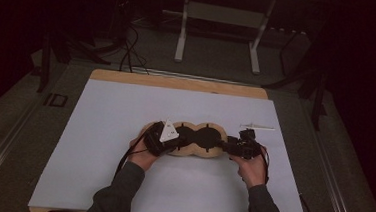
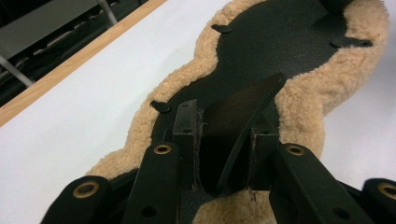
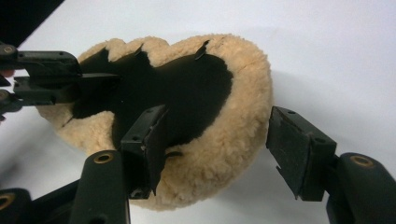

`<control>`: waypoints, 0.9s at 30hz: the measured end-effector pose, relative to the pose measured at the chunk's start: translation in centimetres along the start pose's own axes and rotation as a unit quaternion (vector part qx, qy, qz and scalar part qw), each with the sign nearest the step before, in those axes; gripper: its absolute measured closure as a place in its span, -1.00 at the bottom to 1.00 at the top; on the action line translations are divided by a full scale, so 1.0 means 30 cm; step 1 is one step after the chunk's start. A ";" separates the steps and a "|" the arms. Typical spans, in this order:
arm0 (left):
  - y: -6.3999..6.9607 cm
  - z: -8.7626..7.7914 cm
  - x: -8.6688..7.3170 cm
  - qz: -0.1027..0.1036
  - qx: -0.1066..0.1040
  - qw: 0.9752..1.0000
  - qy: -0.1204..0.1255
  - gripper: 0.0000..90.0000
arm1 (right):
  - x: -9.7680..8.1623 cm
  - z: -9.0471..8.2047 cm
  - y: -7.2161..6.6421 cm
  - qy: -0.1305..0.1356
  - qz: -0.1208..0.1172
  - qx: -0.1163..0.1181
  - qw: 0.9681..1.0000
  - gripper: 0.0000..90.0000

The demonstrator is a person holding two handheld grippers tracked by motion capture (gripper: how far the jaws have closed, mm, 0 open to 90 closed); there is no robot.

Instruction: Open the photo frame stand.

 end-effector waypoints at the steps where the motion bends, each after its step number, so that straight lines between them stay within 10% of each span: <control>1: 0.000 -0.001 -0.001 -0.001 0.000 1.000 0.001 0.60 | 0.002 0.003 0.001 0.001 0.004 0.003 1.000 -0.16; 27: -0.010 -0.011 -0.016 -0.011 -0.008 1.000 0.012 0.60 | -0.007 0.040 0.043 -0.033 0.108 0.095 0.989 -0.20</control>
Point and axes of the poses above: each handheld gripper's, and its own axes: z roughly forward along the jaws, x roughly out of its top, y roughly to its right, the point moved 1 cm from there along z, roughly forward along the jaws, and after that the axes turned 9 degrees about -z, right-handed, at the moved point
